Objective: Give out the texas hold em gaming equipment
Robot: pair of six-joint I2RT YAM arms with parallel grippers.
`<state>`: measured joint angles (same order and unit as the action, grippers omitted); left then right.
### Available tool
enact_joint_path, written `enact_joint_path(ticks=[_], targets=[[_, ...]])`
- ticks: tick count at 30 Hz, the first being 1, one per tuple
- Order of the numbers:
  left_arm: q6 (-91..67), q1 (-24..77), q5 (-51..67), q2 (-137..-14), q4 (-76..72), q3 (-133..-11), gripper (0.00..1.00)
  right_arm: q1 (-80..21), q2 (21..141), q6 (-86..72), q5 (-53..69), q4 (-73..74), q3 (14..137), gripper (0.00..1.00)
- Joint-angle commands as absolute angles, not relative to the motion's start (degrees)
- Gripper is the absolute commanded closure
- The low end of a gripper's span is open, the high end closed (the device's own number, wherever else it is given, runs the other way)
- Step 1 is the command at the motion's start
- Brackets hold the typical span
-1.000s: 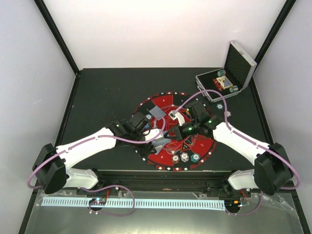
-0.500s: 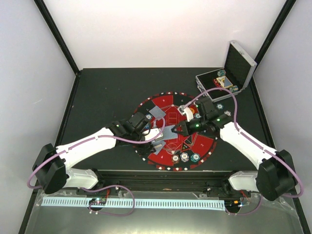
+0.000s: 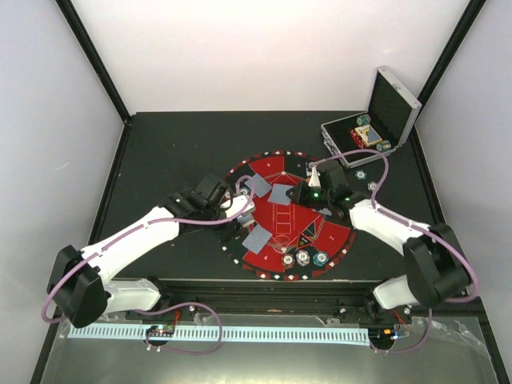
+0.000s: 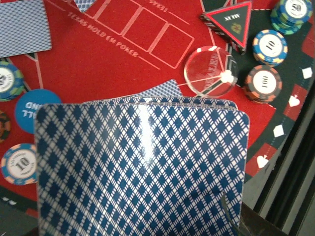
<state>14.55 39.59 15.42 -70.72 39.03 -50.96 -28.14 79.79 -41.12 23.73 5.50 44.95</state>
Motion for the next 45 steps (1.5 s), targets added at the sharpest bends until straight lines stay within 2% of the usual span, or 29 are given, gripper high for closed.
enact_joint_path(ticks=[1,7,17,42,45], targets=[[14.1,37.4,14.8,-68.6,38.6,-52.5,0.61,-29.2,87.0,-54.9,11.2,-10.3,47.8,0.99],[14.3,36.7,15.0,-67.3,37.8,-51.7,0.61,-29.8,100.2,-61.4,8.2,-13.1,56.6,0.99],[14.2,36.5,15.6,-67.7,37.5,-51.5,0.61,-31.6,111.3,-66.2,7.1,-12.6,68.0,0.99],[14.2,36.5,15.7,-67.3,37.1,-51.1,0.61,-35.2,115.2,-71.8,-0.1,-9.5,65.6,0.99],[14.2,36.5,15.8,-67.3,37.1,-51.1,0.61,-35.3,114.8,-72.2,-0.3,-9.3,64.8,0.91]])
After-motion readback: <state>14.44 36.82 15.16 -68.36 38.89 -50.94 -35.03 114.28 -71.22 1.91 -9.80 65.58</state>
